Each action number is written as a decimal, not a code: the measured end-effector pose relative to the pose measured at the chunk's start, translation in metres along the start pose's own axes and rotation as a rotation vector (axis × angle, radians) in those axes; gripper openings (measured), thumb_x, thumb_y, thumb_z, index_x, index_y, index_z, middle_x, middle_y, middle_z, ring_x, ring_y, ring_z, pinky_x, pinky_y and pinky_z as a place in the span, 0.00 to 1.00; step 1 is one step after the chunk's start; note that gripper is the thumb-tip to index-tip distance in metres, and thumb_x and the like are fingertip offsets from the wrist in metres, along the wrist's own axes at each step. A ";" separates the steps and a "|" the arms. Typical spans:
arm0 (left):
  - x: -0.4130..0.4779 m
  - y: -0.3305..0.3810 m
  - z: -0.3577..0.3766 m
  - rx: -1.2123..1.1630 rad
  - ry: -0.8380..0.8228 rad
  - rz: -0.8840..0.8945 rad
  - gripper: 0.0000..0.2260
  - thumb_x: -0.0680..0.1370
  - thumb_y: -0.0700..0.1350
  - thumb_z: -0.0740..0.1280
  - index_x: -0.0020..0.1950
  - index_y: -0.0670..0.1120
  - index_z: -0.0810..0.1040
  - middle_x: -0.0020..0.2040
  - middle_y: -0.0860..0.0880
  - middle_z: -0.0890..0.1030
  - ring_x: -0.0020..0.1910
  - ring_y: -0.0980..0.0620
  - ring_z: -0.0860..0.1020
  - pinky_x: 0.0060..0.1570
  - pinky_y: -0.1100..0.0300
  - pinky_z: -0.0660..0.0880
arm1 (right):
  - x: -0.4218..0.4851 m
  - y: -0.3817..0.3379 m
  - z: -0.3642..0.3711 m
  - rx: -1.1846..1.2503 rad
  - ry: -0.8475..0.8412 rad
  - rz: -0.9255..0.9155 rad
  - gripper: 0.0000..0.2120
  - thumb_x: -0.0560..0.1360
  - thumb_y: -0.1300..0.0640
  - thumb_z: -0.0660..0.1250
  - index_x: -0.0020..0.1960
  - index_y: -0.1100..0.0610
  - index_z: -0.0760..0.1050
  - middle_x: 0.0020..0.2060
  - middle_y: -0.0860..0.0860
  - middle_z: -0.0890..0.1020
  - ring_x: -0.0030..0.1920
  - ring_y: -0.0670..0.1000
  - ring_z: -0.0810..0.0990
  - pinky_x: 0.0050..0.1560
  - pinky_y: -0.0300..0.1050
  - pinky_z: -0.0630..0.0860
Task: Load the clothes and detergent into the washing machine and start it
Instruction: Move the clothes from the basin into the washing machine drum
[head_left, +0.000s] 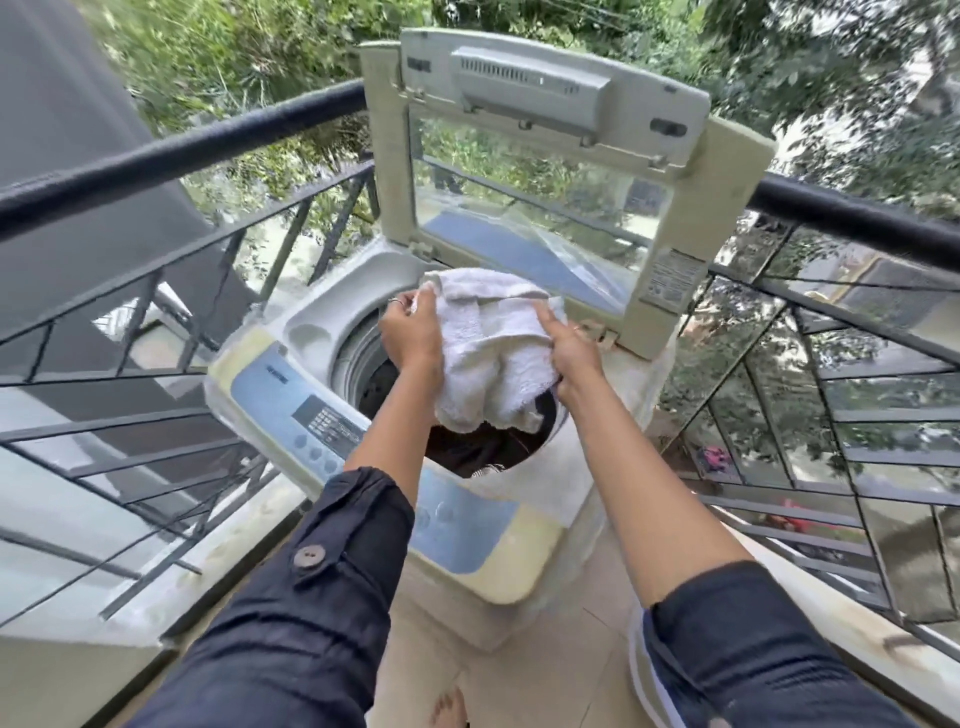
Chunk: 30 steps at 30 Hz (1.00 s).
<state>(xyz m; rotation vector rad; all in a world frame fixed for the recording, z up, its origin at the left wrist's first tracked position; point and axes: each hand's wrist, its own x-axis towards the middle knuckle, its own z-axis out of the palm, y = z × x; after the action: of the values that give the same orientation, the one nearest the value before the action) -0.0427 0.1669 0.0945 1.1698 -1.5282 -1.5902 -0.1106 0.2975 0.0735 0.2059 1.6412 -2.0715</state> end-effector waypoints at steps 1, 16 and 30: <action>0.007 -0.003 -0.005 0.009 0.015 0.010 0.08 0.78 0.49 0.65 0.44 0.45 0.75 0.42 0.47 0.78 0.41 0.51 0.73 0.37 0.59 0.67 | 0.003 0.005 0.005 -0.036 0.011 -0.010 0.08 0.73 0.52 0.71 0.46 0.52 0.73 0.40 0.50 0.80 0.45 0.54 0.81 0.49 0.49 0.77; 0.056 -0.058 -0.016 0.202 0.071 -0.091 0.12 0.73 0.54 0.64 0.54 0.55 0.79 0.59 0.48 0.80 0.59 0.45 0.76 0.62 0.47 0.71 | 0.017 0.048 0.033 -0.049 0.017 0.106 0.05 0.80 0.62 0.60 0.54 0.54 0.71 0.38 0.49 0.76 0.35 0.46 0.74 0.33 0.39 0.72; 0.001 -0.079 0.001 0.150 0.018 -0.166 0.11 0.78 0.45 0.60 0.57 0.47 0.78 0.59 0.48 0.79 0.59 0.48 0.76 0.56 0.60 0.68 | -0.009 0.045 -0.010 -0.165 -0.072 0.131 0.17 0.81 0.58 0.56 0.67 0.62 0.70 0.65 0.59 0.75 0.65 0.59 0.75 0.68 0.51 0.66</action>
<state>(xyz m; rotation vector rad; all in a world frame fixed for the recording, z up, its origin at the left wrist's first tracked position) -0.0338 0.1764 0.0164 1.4218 -1.5967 -1.5873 -0.0836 0.3019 0.0349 0.1757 1.6980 -1.8162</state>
